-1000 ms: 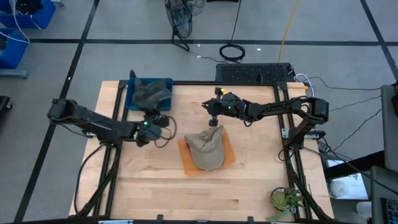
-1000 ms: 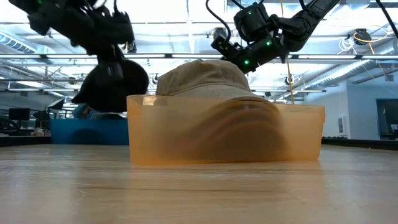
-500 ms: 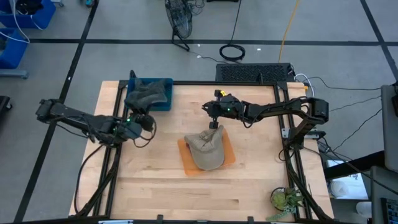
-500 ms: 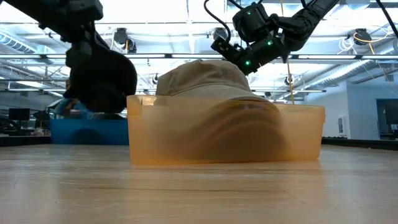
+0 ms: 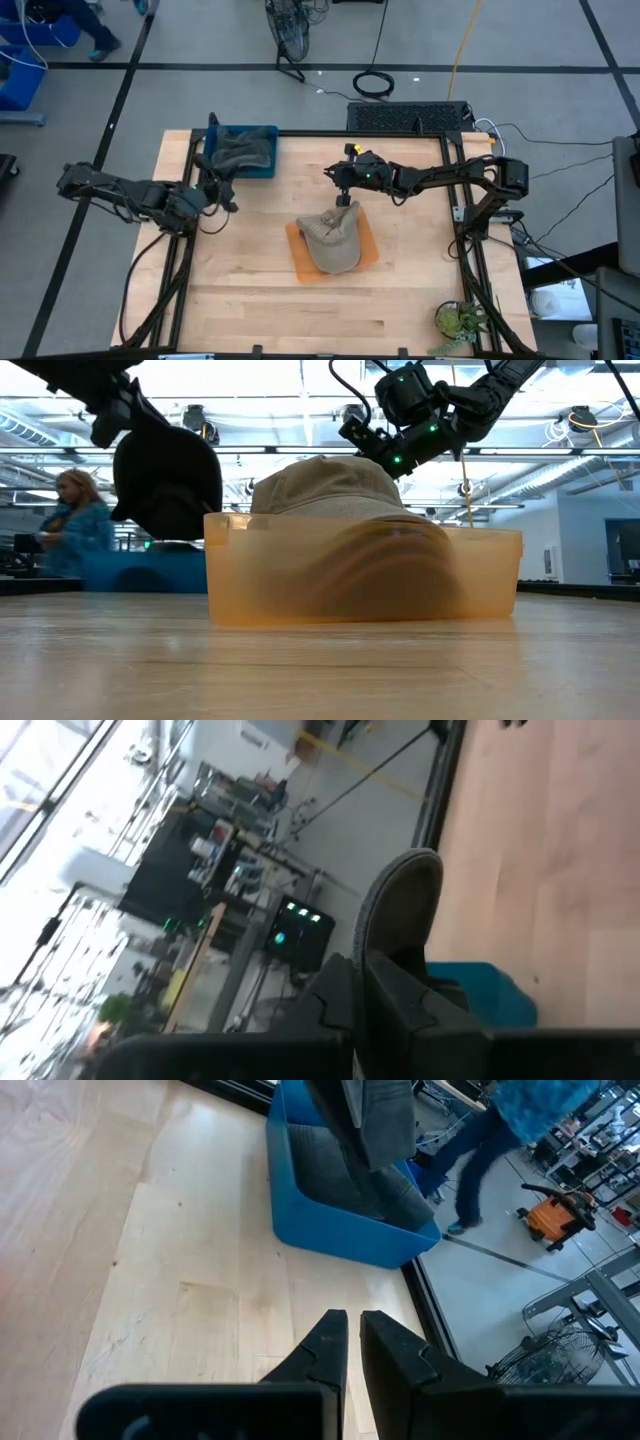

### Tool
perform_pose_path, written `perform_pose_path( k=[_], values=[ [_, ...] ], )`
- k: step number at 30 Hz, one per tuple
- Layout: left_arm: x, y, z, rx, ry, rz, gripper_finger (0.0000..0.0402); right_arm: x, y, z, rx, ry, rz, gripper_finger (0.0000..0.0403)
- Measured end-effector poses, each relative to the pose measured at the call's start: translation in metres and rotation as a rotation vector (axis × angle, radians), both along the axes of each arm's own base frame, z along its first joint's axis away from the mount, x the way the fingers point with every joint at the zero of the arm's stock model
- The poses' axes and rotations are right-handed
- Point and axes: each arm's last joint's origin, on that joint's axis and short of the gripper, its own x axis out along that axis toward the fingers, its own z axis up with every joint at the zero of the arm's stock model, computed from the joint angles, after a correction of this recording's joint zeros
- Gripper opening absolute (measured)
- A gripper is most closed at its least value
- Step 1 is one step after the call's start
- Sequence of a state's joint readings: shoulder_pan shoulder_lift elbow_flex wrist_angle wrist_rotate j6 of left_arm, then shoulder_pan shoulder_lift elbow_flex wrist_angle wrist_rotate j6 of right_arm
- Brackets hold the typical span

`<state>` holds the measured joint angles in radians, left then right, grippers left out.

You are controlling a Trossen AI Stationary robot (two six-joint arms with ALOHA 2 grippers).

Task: Pick & Place hat
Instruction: Put the black cap into the blue bin

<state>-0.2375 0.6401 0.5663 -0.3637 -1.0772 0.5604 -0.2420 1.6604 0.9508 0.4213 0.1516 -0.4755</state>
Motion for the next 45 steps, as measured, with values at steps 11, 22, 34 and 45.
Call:
perform_pose_path(
  k=[11, 22, 34, 45],
  values=[
    [-0.023, 0.007, 0.01, 0.015, -0.038, -0.018, 0.0011, -0.001, 0.001, -0.002, 0.045, 0.01, -0.014, 0.002],
    [-0.025, 0.031, 0.001, 0.004, -0.029, 0.119, 0.0014, -0.002, 0.001, -0.004, 0.066, 0.025, -0.021, 0.002],
    [-0.016, 0.048, -0.013, 0.142, 0.008, 0.057, 0.0038, -0.003, 0.002, -0.007, 0.073, 0.053, -0.022, 0.002],
    [-0.013, 0.049, -0.006, 0.245, 0.035, -0.065, 0.0033, -0.003, -0.001, -0.006, 0.04, 0.053, -0.017, 0.002]
  ],
)
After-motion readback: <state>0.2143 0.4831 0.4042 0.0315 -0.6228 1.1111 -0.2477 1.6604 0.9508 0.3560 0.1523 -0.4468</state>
